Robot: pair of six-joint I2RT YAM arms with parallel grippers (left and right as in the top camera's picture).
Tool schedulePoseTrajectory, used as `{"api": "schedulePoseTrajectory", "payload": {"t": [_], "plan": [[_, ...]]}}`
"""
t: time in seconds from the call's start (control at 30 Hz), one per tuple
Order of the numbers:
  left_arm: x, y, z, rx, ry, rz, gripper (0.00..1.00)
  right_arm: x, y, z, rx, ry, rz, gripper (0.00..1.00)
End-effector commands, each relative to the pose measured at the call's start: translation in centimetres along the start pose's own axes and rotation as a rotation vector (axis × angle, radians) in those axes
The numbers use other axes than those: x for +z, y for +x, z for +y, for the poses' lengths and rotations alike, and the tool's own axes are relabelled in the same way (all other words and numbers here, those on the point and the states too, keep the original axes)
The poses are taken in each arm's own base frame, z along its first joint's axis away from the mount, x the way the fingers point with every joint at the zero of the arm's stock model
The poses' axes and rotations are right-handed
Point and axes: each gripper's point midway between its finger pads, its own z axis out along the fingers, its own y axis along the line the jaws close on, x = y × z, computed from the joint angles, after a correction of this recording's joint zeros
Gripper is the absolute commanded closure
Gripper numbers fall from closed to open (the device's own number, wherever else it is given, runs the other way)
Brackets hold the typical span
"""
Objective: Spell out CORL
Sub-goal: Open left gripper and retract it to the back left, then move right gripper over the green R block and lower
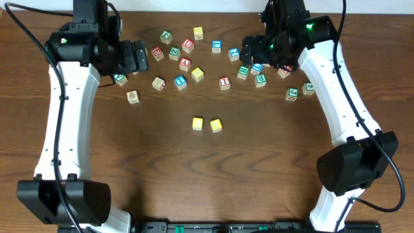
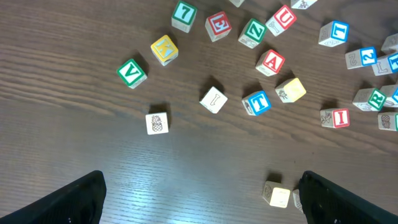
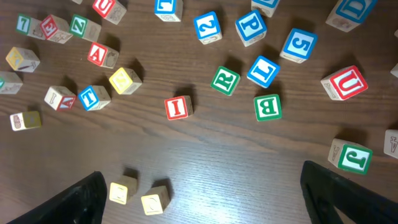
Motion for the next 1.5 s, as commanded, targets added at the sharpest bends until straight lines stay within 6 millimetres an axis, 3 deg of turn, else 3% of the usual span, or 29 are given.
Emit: {"api": "schedulePoseTrajectory", "payload": {"t": [0.0, 0.23, 0.9, 1.47], "plan": [[0.5, 0.2, 0.1, -0.017, 0.005, 0.017, 0.02, 0.9, 0.3, -0.1, 0.039, 0.014, 0.015, 0.06], [0.5, 0.2, 0.1, -0.018, 0.004, 0.019, 0.02, 1.9, 0.3, -0.3, 0.049, 0.018, 0.026, 0.07], [0.5, 0.3, 0.1, -0.019, 0.004, 0.021, 0.02, 2.0, -0.3, -0.1, 0.045, 0.01, 0.003, 0.08], [0.5, 0.2, 0.1, -0.018, 0.005, 0.017, 0.02, 2.0, -2.0, 0.6, 0.032, -0.014, -0.066, 0.08]]}}
